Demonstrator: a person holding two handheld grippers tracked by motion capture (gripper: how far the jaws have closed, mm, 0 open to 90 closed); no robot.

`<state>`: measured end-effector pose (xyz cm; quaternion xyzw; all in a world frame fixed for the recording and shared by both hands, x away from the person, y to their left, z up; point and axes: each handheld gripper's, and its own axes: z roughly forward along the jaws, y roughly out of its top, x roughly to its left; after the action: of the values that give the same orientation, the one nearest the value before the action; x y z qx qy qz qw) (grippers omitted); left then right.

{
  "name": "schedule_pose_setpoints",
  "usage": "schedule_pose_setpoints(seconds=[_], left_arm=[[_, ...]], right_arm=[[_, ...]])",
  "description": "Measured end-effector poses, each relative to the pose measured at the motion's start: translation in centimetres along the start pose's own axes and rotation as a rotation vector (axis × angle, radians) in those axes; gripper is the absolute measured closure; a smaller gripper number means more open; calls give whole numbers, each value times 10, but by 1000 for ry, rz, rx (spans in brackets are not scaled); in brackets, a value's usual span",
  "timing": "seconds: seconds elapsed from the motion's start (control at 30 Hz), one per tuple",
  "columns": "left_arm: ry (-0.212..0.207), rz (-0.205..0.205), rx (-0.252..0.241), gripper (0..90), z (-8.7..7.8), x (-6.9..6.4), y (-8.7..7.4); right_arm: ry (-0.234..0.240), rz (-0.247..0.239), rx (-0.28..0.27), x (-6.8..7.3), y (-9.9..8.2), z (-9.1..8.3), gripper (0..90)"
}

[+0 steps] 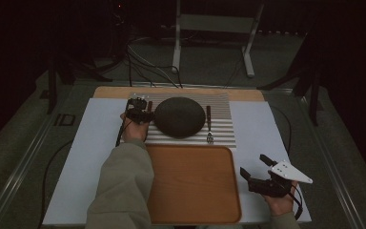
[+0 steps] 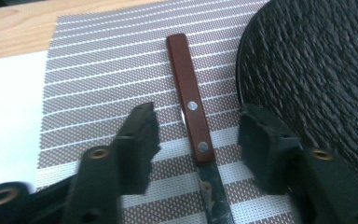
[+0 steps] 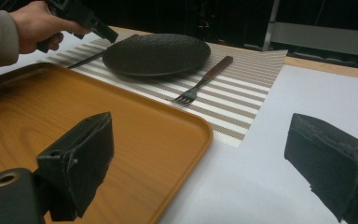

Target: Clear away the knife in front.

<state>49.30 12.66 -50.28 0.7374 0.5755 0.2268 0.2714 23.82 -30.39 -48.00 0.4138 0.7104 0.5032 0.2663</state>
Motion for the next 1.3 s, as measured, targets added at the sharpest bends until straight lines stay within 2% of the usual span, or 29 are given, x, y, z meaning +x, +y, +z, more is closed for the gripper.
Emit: schedule_pose_setpoints(seconds=[0.07, 0.17, 0.53, 0.87, 0.97, 1.2, 1.3], left_arm=[[2, -6, 6, 580, 2, 0, 0], [-18, -21, 36, 629, 7, 2, -2], [-49, -20, 73, 774, 12, 3, -3], [-50, 33, 145, 782, 0, 8, -9], [-73, 44, 161, 782, -10, 13, -18], [-76, 75, 218, 782, -24, 18, -28], [-89, 75, 232, 781, -26, 19, -28]], right_arm=[[0, 0, 0, 0, 0, 0, 81], [-1, 0, -1, 0, 0, -1, 81], [1, -1, 2, -1, 0, 0, 81], [-1, 0, 4, 0, 0, 0, 82], [1, -1, 6, 1, 0, 0, 82], [5, -5, 14, 2, 0, 2, 82], [9, -9, 15, 2, 0, 2, 84]])
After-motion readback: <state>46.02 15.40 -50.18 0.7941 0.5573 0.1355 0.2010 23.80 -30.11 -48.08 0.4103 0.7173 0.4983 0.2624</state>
